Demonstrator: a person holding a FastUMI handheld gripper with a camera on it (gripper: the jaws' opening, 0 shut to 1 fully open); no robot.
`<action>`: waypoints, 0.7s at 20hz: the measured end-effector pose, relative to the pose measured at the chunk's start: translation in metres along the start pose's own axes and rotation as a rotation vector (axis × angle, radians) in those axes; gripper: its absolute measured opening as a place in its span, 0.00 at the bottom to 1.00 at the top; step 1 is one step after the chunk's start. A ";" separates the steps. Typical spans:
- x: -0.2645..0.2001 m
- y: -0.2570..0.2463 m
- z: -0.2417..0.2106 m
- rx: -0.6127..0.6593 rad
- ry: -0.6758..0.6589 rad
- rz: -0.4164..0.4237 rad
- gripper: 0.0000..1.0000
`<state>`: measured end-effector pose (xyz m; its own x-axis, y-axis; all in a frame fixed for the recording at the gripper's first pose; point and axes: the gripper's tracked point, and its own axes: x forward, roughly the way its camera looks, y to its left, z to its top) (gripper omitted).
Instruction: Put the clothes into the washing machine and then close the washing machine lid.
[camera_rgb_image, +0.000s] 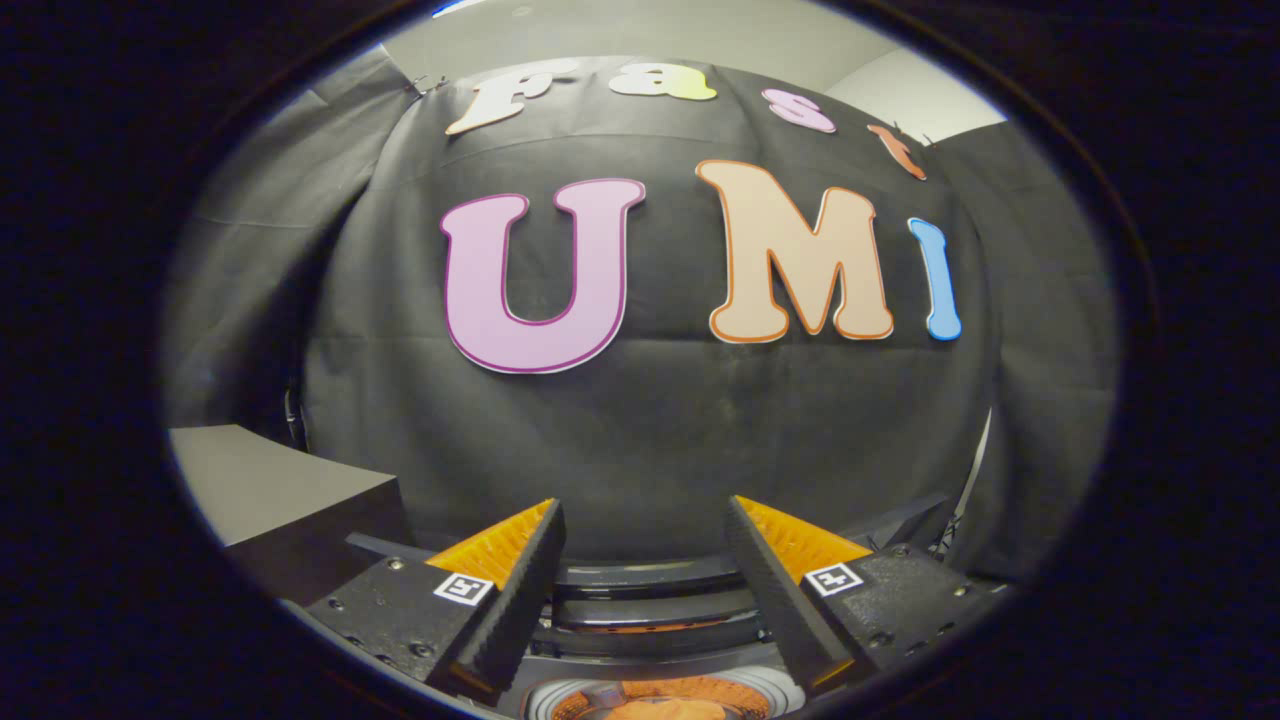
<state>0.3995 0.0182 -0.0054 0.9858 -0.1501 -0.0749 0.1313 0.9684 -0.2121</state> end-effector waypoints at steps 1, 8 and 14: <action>-0.002 0.000 0.001 0.005 -0.006 -0.004 0.98; -0.012 -0.002 -0.001 -0.001 -0.013 -0.005 0.97; -0.017 -0.003 -0.002 0.006 -0.040 -0.002 0.98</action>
<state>0.3818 0.0172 -0.0054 0.9889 -0.1443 -0.0354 0.1340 0.9692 -0.2069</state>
